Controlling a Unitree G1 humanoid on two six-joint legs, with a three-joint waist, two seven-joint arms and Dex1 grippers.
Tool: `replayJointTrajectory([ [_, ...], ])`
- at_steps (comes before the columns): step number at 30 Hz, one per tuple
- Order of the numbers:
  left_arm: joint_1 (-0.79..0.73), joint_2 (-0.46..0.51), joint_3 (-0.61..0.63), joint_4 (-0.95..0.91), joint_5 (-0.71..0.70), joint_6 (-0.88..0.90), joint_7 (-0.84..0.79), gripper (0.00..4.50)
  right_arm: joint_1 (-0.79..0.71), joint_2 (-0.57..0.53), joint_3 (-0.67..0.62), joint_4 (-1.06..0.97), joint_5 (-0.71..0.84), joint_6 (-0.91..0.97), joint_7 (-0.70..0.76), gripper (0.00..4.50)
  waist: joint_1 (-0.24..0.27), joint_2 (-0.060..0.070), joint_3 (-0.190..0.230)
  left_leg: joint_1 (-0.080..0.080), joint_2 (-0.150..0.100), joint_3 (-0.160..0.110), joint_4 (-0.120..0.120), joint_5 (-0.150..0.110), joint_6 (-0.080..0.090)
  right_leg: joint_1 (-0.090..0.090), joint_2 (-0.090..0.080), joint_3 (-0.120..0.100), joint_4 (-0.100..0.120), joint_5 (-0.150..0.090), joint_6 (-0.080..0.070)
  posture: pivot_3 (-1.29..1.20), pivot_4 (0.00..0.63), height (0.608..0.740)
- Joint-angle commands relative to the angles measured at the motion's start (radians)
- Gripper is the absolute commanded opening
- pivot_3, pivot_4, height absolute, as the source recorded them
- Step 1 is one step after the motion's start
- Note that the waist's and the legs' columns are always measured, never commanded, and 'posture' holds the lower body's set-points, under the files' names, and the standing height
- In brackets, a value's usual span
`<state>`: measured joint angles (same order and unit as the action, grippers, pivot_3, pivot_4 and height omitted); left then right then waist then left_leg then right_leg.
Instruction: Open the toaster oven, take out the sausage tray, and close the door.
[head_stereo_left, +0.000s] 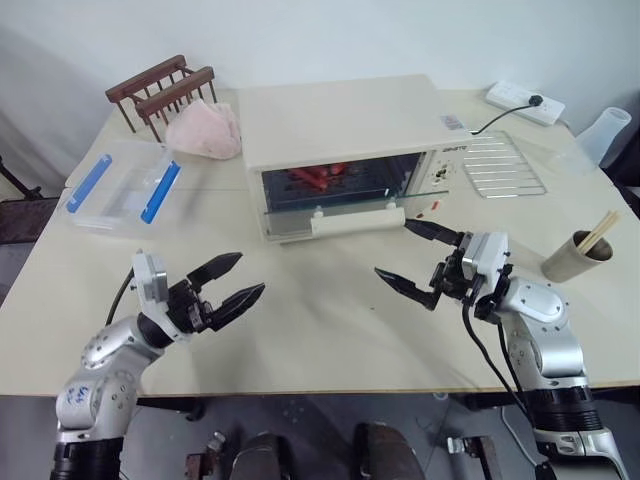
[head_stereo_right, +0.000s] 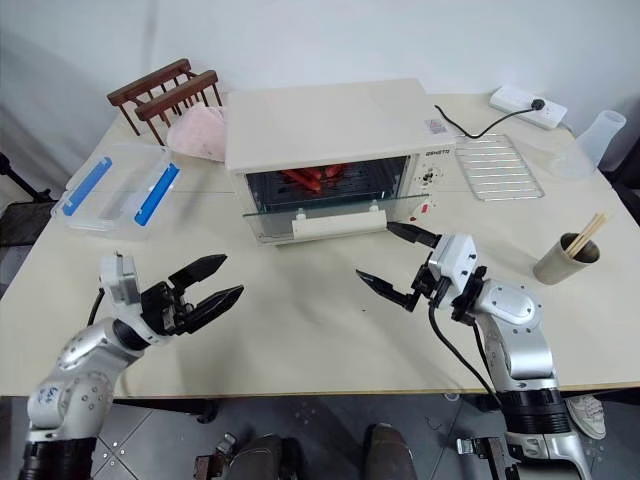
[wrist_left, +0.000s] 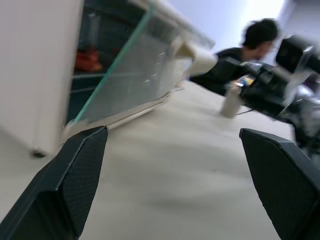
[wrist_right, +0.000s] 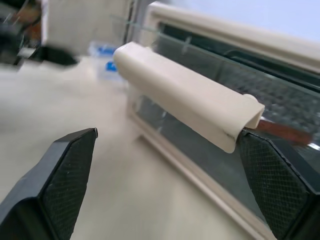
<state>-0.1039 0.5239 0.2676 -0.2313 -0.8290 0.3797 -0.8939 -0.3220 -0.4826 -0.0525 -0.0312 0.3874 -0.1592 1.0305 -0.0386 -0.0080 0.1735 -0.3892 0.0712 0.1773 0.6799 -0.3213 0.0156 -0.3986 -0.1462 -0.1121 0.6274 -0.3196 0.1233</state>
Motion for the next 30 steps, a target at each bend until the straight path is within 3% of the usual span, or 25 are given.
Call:
replayJointTrajectory([
  [1,-0.089,0.042,0.039,-0.02,-0.084,0.069,-0.004,3.88,-0.019,-0.007,0.018,-0.03,-0.013,-0.079,0.033,4.5,0.002,0.0,0.0,0.0,0.0,0.0,0.0,0.0,0.0,0.0,0.0,0.0,0.0,0.0,0.0,0.0,0.15,0.74],
  [13,-0.449,-0.072,-0.045,0.285,0.074,-0.041,0.013,0.08,-0.033,0.003,0.051,0.009,-0.041,-0.127,0.029,4.5,0.009,-0.001,0.001,0.0,-0.001,0.0,0.001,0.0,0.0,0.0,0.002,0.0,0.0,0.0,0.0,0.0,0.15,0.74],
  [23,-0.483,-0.102,-0.123,0.36,0.185,-0.088,-0.059,0.03,-0.021,-0.008,0.036,0.02,-0.057,-0.141,0.006,4.5,0.01,-0.001,0.001,0.0,0.0,0.0,0.001,0.0,-0.001,0.0,0.002,0.0,0.0,0.0,0.0,0.0,0.15,0.74],
  [30,-0.46,-0.106,-0.125,0.358,0.193,-0.08,-0.087,0.03,0.152,-0.079,-0.098,-0.013,-0.037,-0.126,-0.056,4.5,0.027,-0.002,0.001,-0.001,-0.001,-0.001,0.002,0.0,-0.001,0.001,0.002,0.001,0.0,0.0,0.001,0.0,0.15,0.74],
])
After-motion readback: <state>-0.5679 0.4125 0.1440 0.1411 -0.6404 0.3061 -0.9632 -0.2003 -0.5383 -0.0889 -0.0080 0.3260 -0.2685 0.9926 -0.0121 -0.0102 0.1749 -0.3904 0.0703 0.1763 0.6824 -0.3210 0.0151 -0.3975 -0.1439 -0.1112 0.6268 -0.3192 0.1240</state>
